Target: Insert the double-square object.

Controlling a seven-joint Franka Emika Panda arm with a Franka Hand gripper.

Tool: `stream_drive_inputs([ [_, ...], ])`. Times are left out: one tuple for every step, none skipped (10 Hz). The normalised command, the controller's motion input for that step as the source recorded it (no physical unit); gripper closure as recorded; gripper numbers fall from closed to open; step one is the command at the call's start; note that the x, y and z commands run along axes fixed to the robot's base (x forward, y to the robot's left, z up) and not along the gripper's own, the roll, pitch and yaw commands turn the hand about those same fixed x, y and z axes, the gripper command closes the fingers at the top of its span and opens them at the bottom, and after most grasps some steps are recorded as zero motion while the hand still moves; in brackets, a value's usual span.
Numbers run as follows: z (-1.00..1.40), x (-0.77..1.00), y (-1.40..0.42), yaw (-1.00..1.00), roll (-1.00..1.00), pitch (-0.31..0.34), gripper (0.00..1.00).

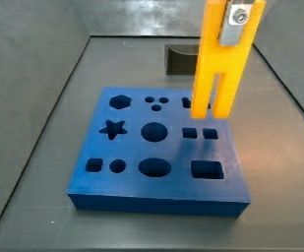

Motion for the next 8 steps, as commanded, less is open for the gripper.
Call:
stream_drive_inputs([
  [-0.29, 0.00, -0.05, -0.01, 0.05, 0.000, 1.00],
  [-0.41, -0.04, -0.07, -0.05, 0.00, 0.000, 1.00],
  [-0.36, 0.00, -0.10, -0.06, 0.00, 0.000, 1.00],
  [-0.32, 0.00, -0.08, -0.06, 0.00, 0.000, 1.00],
  [-0.28, -0.09, -0.01, -0.07, 0.00, 0.000, 1.00],
  [-0.23, -0.11, 0.00, -0.08, 0.00, 0.000, 1.00],
  [-0.19, 0.00, 0.00, -0.07, -0.04, 0.000, 1.00],
  [-0.15, 0.15, 0.00, -0.03, -0.05, 0.000, 1.00],
])
